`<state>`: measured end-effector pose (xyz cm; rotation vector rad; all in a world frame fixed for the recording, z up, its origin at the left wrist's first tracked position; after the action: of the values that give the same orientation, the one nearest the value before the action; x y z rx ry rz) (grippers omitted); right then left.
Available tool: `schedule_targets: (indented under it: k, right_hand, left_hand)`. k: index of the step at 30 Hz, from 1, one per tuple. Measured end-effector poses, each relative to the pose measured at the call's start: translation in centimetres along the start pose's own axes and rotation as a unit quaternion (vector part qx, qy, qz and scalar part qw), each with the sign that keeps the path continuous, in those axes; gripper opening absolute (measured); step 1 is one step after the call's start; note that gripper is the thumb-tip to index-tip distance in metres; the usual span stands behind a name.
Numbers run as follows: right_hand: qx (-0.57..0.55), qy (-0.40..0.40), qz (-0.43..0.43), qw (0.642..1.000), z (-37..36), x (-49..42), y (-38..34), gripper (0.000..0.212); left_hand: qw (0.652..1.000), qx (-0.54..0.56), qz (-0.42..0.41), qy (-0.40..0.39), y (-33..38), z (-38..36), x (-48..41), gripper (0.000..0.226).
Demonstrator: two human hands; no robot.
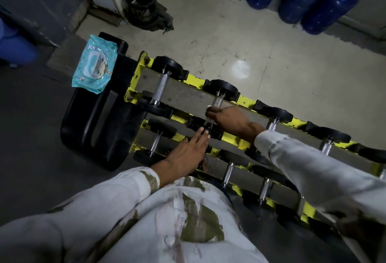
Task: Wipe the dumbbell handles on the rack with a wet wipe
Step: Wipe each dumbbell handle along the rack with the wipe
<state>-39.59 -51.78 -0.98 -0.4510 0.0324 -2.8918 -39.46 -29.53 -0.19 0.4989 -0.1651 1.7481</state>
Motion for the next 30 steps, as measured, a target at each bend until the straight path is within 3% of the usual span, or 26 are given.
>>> schedule_targets:
  k: [2, 5, 6, 9, 11, 14, 16, 18, 20, 24, 25, 28, 30]
  right_hand:
    - [0.022, -0.007, -0.004, 1.0, 1.2, -1.0, 0.8, 0.037]
    - [0.015, 0.013, -0.141, 0.99, 2.4, -2.5, 1.7, 0.033]
    - [0.013, -0.003, -0.146, 0.989, 2.5, -2.9, 1.2, 0.031]
    - [0.057, -0.094, -0.081, 0.991, 2.6, -4.5, -1.2, 0.028]
    - [0.108, -0.12, -0.09, 0.983, 3.2, -5.9, -2.0, 0.028]
    - [0.155, -0.18, -0.099, 0.966, 3.9, -7.2, -2.9, 0.028]
    - [0.092, -0.246, -0.08, 0.962, 3.8, -7.2, -3.6, 0.022]
    - [0.006, -0.31, -0.067, 0.948, 4.2, -6.7, -3.8, 0.018]
    - [0.027, -0.287, -0.067, 0.955, 4.9, -6.6, -2.6, 0.018]
    - [0.077, -0.073, -0.156, 0.982, 4.4, -5.7, 1.0, 0.019]
    - [0.053, -0.06, -0.141, 0.987, 3.8, -4.9, 0.8, 0.018]
    - [-0.045, -0.13, -0.01, 0.99, 2.1, -3.3, -1.1, 0.021]
    - [-0.018, -0.098, 0.007, 0.995, 2.2, -3.3, -0.7, 0.019]
  left_hand:
    - [1.0, 0.001, 0.002, -0.001, 0.0, -0.1, 0.0, 0.08]
    - [1.0, 0.008, 0.008, 0.01, 0.0, -0.3, -0.1, 0.077]
    - [1.0, 0.007, 0.01, 0.014, 0.0, -0.3, -0.1, 0.076]
    - [1.0, 0.011, 0.013, 0.011, -0.1, -0.3, -0.2, 0.068]
    - [1.0, 0.01, 0.014, 0.017, -0.2, -0.2, -0.2, 0.058]
    - [1.0, 0.015, 0.004, 0.02, -0.2, -0.2, -0.1, 0.074]
    - [1.0, 0.023, 0.005, 0.012, -0.1, -0.1, 0.1, 0.083]
    - [1.0, 0.01, 0.009, 0.008, 0.1, 0.1, 0.0, 0.074]
    - [1.0, 0.0, 0.017, 0.018, 0.3, 0.1, -0.1, 0.058]
    - [0.999, 0.019, 0.018, 0.017, 0.1, -0.7, -0.1, 0.066]
    - [1.0, 0.021, 0.014, 0.016, 0.1, -0.8, -0.1, 0.07]
    - [0.999, 0.03, 0.015, 0.018, 0.1, -0.7, -0.1, 0.074]
    - [0.999, 0.025, 0.015, 0.019, 0.0, -0.6, 0.0, 0.073]
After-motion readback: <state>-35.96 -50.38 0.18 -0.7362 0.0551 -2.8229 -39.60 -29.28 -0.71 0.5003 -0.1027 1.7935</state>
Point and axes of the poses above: each hand's wrist, its own x-axis away from the middle knuckle, its own z-axis out of the back of the hand, y = z × x, the point moved 1 cm from there along -x, towards the middle knuckle, and after that the axes turned 3 degrees about -z, right-handed, at the moved point
